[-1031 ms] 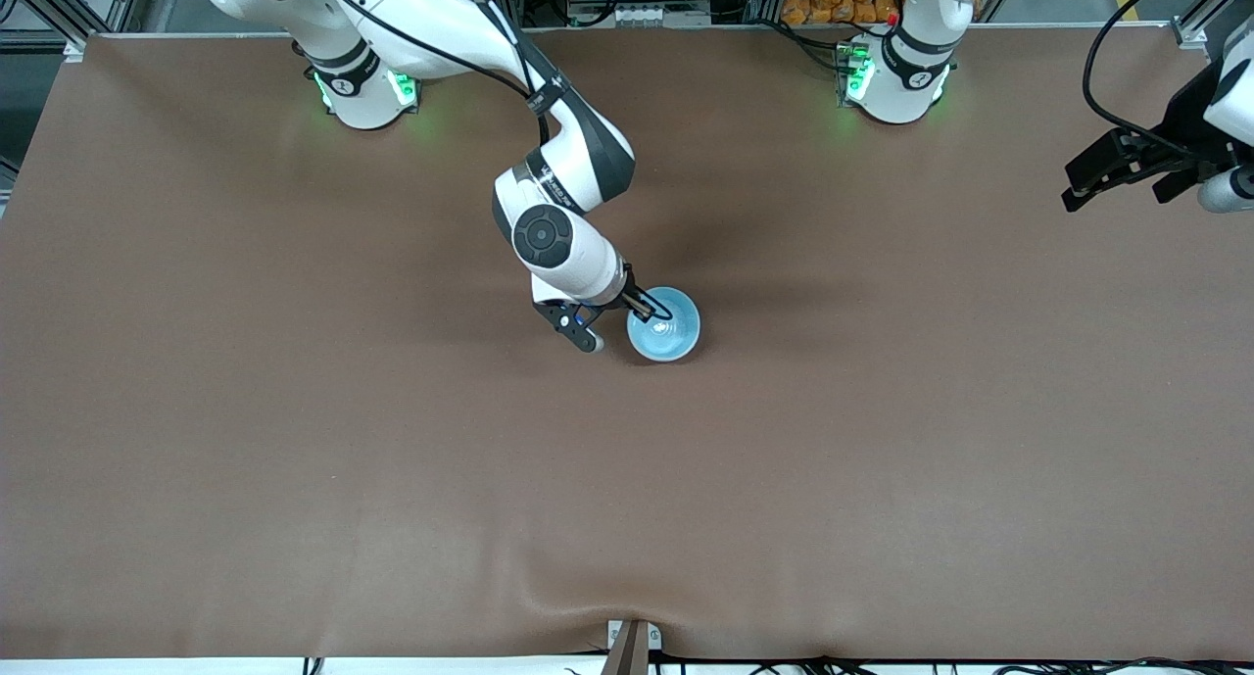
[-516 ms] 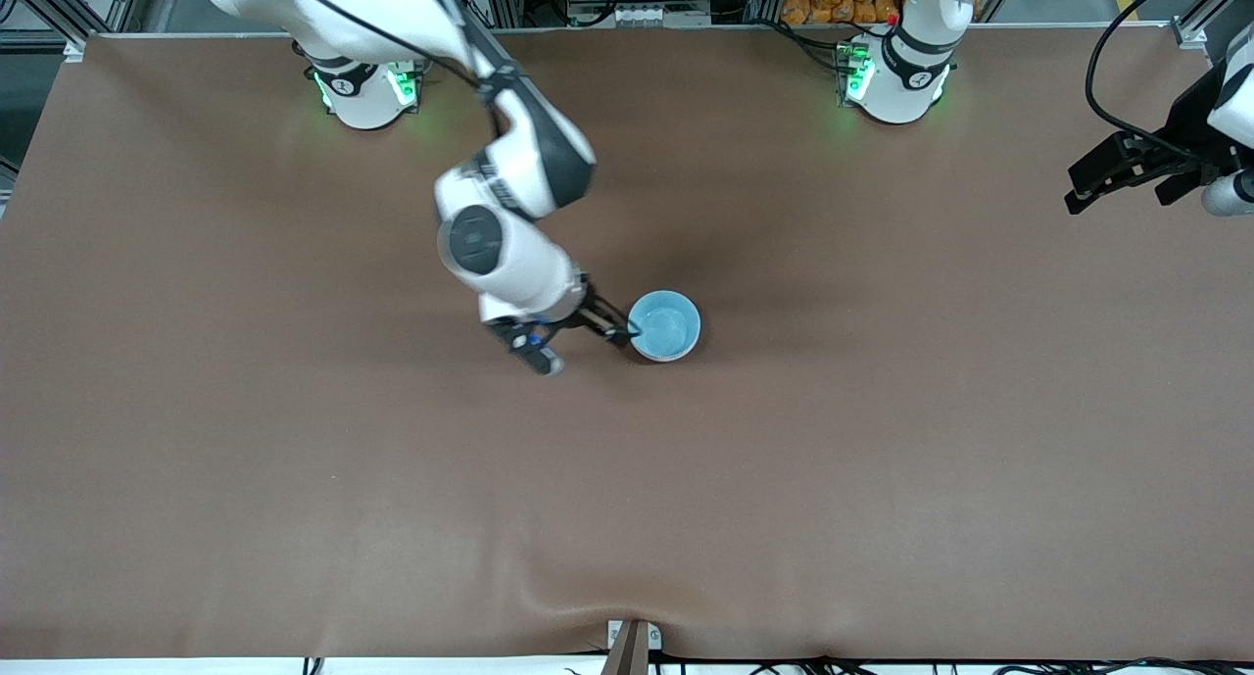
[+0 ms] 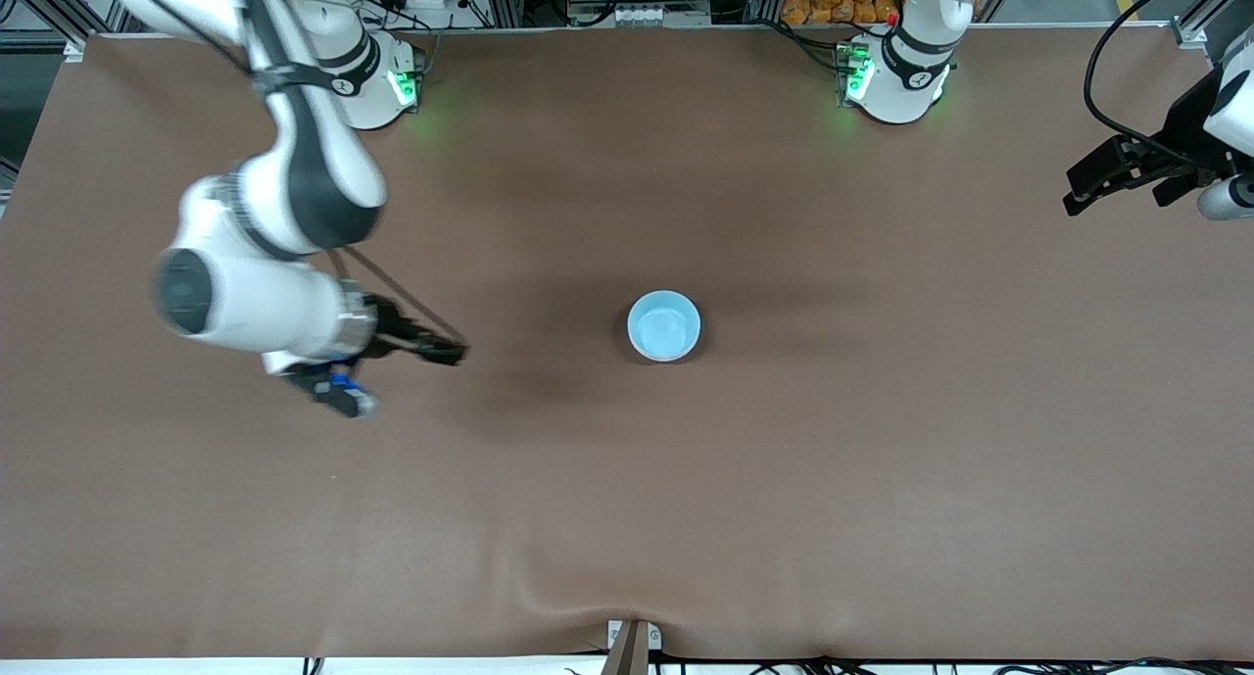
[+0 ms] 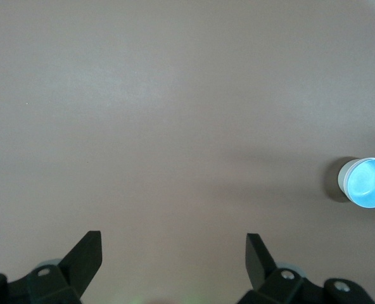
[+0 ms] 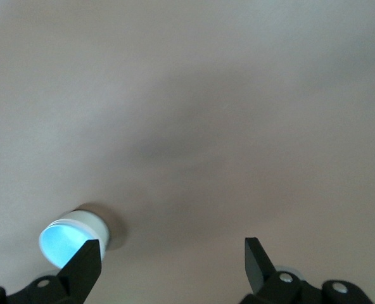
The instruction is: Stack pink and blue bowls on white bowl
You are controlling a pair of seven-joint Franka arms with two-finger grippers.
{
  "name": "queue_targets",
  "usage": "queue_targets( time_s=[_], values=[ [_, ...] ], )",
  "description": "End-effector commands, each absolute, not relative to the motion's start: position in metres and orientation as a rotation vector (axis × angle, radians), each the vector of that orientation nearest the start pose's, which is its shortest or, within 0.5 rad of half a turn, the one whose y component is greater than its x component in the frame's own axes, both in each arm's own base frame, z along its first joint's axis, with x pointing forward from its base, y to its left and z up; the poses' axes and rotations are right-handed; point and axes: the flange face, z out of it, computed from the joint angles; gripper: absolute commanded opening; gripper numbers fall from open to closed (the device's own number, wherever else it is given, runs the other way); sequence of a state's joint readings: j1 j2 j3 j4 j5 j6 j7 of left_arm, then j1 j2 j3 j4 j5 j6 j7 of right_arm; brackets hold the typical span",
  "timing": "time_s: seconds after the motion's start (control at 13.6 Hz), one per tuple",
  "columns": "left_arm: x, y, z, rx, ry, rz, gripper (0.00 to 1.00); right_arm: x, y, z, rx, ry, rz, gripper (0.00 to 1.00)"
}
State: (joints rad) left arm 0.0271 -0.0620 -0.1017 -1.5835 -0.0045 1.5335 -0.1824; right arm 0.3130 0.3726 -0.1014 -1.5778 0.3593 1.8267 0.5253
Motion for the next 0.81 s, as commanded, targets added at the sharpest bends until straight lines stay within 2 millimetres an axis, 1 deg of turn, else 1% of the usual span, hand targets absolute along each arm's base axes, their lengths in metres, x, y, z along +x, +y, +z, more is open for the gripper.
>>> queue_targets(
  time_s=[0.0,0.15,0.37,0.44,0.59,0.74],
  values=[
    [0.526,-0.041,0.650,-3.151,-0.142,-0.036,1.00,0.608,0.102,0.444,-2.850,0.461,0.261,1.00],
    [0.526,-0.042,0.648,-3.150,-0.140,-0.029,1.00,0.595,0.062,0.462,-2.921,0.401,0.198,1.00],
    [0.527,-0.043,0.646,-3.153,-0.137,-0.023,1.00,0.576,0.020,0.494,-2.972,0.284,0.168,1.00],
    [0.527,-0.044,0.644,-3.152,-0.135,-0.019,1.00,0.570,0.003,0.507,-2.981,0.218,0.150,1.00],
    [0.528,-0.046,0.642,-3.153,-0.130,-0.011,1.00,0.562,-0.032,0.523,-3.001,0.080,0.150,1.00],
    [0.529,-0.048,0.641,-3.152,-0.123,-0.009,1.00,0.557,-0.058,0.552,-2.992,0.039,0.165,1.00]
  ],
)
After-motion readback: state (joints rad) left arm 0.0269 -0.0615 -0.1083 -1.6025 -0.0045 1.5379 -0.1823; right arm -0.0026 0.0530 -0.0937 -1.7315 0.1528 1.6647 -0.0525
